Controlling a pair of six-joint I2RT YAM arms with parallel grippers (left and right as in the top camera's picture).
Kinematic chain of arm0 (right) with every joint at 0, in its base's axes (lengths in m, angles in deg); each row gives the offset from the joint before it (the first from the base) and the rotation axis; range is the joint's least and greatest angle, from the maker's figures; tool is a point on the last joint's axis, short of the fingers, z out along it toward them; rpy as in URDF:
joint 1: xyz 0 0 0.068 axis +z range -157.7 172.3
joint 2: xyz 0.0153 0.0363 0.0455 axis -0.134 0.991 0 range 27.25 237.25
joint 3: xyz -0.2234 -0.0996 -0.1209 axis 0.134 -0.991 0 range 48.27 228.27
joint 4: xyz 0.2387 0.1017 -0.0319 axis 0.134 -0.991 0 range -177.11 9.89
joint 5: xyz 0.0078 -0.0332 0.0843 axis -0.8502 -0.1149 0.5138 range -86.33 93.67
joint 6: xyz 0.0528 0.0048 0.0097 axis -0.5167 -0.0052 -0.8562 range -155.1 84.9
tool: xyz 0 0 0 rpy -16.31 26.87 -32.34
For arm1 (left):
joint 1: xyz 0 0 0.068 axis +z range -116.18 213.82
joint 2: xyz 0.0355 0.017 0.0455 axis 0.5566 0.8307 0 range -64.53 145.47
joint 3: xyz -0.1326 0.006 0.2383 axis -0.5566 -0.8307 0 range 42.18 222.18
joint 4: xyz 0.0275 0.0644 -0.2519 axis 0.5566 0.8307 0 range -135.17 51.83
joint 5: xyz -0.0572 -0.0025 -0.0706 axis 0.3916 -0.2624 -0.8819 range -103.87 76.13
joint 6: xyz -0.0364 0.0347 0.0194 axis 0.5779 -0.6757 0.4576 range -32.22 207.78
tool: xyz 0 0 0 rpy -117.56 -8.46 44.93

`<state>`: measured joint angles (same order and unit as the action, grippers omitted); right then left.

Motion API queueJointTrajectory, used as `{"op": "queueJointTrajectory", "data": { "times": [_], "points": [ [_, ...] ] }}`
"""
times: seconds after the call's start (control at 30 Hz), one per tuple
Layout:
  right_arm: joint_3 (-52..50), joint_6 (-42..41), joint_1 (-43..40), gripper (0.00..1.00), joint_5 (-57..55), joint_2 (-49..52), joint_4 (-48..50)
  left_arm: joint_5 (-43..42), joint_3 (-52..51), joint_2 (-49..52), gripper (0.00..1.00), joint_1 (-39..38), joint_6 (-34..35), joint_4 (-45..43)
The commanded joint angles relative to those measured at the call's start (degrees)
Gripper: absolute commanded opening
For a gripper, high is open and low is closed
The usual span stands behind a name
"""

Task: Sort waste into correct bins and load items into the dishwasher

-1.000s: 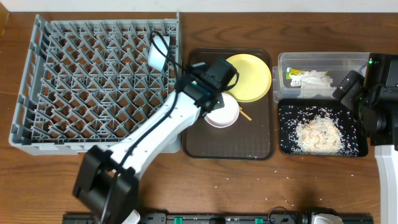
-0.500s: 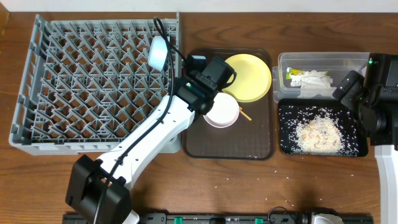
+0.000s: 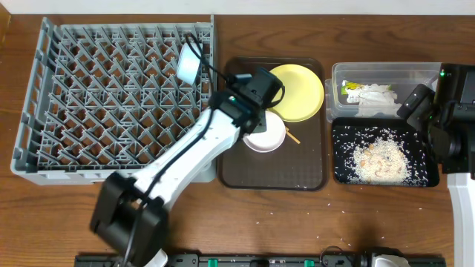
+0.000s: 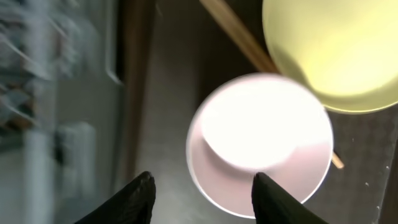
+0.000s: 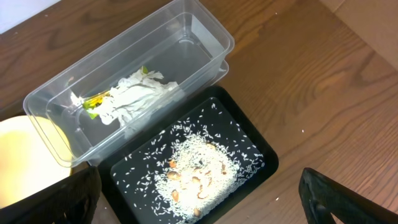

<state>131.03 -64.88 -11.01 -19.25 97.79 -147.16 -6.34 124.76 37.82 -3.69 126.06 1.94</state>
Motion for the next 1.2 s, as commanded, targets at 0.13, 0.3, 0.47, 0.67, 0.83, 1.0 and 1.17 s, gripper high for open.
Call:
{"op": "queueJointTrajectory", "data": {
  "times": [0.13,0.3,0.47,0.67,0.83,1.0,1.17],
  "points": [
    [0.3,-1.0,-0.2,0.99,-0.6,0.0,-0.1,-6.9,0.1,7.0,0.53,0.5,8.9,0.4],
    [0.3,-1.0,-0.2,0.99,-0.6,0.0,-0.1,-7.2,0.1,9.9,0.53,1.1,11.6,0.6],
    [0.3,-1.0,-0.2,0.99,-0.6,0.0,-0.1,-9.2,0.1,12.2,0.53,1.1,12.0,0.5],
    [0.3,-1.0,-0.2,0.99,-0.6,0.0,-0.1,-11.0,0.1,14.1,0.5,1.3,13.1,-0.1],
    [0.3,-1.0,-0.2,0.99,-0.6,0.0,-0.1,-11.0,0.1,14.2,0.36,1.4,13.5,-0.5],
    [0.3,-1.0,-0.2,0.99,-0.6,0.0,-0.1,-11.0,0.0,14.2,0.34,1.4,13.5,-1.0],
    [0.3,-1.0,-0.2,0.99,-0.6,0.0,-0.1,-11.0,-1.0,14.3,0.34,1.4,15.9,-1.8]
  ]
}}
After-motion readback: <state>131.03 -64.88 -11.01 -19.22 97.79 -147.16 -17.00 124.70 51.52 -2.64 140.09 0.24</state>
